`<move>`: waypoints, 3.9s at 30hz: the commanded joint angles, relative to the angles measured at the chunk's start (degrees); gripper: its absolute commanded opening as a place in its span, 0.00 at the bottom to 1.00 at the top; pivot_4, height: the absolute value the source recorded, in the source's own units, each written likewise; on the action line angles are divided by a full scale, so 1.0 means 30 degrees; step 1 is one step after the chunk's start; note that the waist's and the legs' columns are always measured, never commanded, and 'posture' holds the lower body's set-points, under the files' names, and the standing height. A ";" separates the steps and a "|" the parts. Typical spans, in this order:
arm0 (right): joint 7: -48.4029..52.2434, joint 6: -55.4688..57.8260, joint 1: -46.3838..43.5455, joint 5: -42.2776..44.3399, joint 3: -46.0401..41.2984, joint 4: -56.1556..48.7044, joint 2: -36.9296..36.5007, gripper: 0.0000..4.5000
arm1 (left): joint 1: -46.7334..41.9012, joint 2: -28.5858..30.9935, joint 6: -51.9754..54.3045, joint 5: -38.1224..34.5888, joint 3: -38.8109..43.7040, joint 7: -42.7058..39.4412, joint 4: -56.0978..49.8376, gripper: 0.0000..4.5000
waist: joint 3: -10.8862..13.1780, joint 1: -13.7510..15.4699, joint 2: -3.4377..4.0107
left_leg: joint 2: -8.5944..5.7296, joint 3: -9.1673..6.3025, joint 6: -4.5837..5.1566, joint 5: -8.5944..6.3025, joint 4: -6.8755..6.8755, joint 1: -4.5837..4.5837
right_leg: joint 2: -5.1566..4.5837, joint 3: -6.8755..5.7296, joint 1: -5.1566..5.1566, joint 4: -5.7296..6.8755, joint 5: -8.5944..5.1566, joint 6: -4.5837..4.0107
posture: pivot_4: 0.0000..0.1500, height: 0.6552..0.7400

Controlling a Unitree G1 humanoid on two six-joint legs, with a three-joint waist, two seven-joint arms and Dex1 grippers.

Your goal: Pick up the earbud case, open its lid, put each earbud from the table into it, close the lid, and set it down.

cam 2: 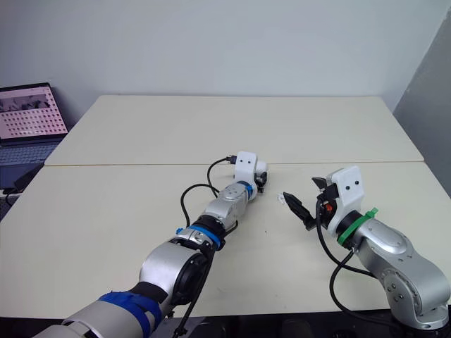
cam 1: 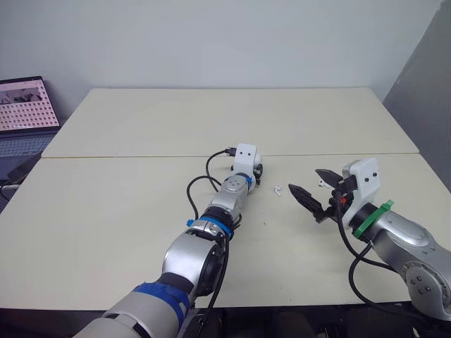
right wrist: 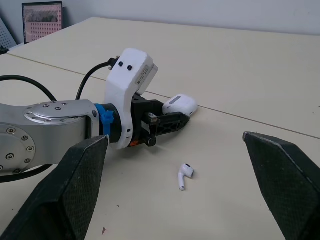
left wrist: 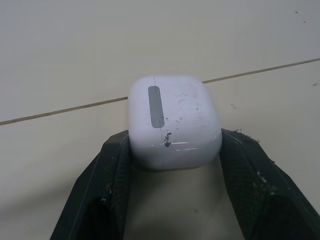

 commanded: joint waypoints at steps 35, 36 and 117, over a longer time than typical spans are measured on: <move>0.2366 0.4526 -0.7018 0.9076 -0.1682 0.6124 -0.3169 1.00 | 0.4196 0.7356 -1.1625 -0.3402 -0.2430 -2.0534 -1.0627 0.50 | 0.0001 -0.0249 0.0000 | 0.0002 -0.0006 0.0130 0.0027 0.0006 -0.0021 | -0.0006 -0.0009 0.0000 -0.0006 0.0073 -0.0060 | 1.00 1.00; 0.2288 0.4616 -0.6897 0.9263 -0.1664 0.5982 -0.3033 1.00 | 0.4568 0.7516 -1.1002 -0.3581 -0.2501 -2.0769 -1.1261 0.50 | 0.0000 -0.0290 0.0000 | 0.0002 -0.0002 0.0129 0.0028 0.0006 -0.0020 | -0.0006 -0.0003 -0.0001 -0.0007 0.0073 -0.0060 | 1.00 1.00; -0.6111 0.1779 -0.6520 1.9398 -0.0139 0.6984 0.0188 0.15 | 0.9663 1.0354 1.6967 -2.1902 0.1685 -0.9941 -2.3569 1.00 | 0.0016 -0.0611 0.0022 | 0.0021 -0.0064 0.0196 0.0068 -0.0024 -0.0015 | 0.0019 0.0000 -0.0027 -0.0025 0.0076 0.0010 | 1.00 1.00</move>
